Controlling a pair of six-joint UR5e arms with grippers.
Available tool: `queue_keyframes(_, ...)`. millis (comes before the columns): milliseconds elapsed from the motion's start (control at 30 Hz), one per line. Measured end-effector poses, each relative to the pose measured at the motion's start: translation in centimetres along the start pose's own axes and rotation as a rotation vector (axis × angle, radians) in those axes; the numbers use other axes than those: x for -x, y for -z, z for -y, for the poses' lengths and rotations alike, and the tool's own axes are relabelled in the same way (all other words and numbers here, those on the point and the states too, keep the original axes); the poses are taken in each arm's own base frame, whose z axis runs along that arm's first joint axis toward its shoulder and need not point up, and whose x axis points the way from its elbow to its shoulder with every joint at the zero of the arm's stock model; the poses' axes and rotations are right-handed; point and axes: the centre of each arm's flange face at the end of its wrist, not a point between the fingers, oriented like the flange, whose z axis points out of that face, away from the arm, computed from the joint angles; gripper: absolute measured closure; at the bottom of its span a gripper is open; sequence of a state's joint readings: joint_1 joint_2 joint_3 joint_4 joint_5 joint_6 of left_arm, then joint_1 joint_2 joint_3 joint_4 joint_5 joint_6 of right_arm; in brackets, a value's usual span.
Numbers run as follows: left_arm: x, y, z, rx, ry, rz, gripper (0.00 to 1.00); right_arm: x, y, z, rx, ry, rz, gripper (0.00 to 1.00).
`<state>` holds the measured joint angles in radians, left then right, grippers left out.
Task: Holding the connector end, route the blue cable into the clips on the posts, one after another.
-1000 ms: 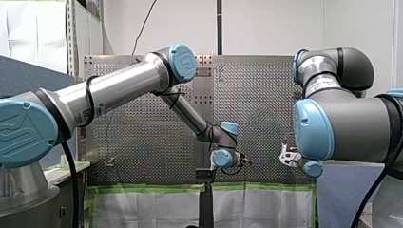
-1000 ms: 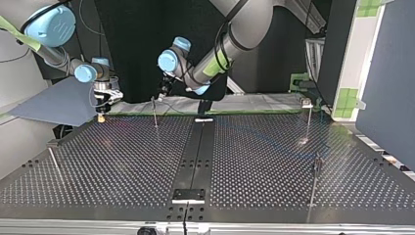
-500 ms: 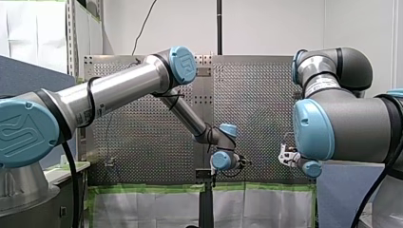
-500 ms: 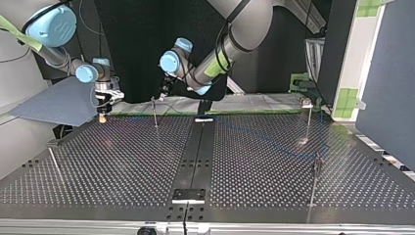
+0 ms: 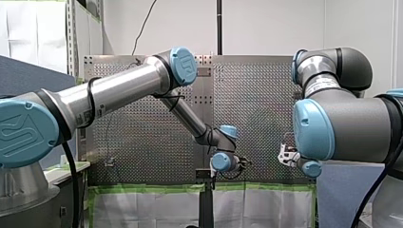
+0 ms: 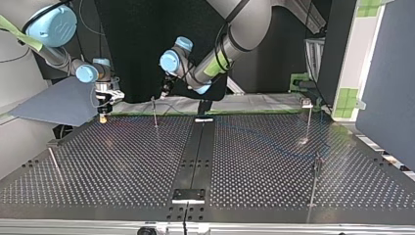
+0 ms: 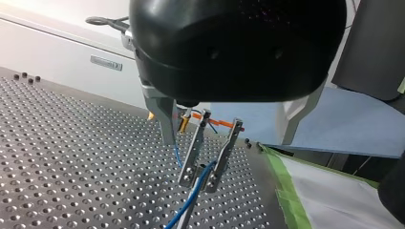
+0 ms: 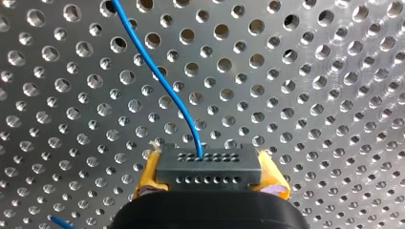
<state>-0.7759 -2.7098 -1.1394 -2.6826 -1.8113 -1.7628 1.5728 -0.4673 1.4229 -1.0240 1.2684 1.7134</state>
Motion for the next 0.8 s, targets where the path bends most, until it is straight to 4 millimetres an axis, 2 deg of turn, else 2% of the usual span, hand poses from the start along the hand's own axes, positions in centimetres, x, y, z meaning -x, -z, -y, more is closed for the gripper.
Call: queue_keyframes(800, -0.05, 0.04, -0.38, 0.012, -0.005, -0.013, 0.01, 0.12, 0.03, 0.15, -0.010, -0.002, 0.003, 1.00)
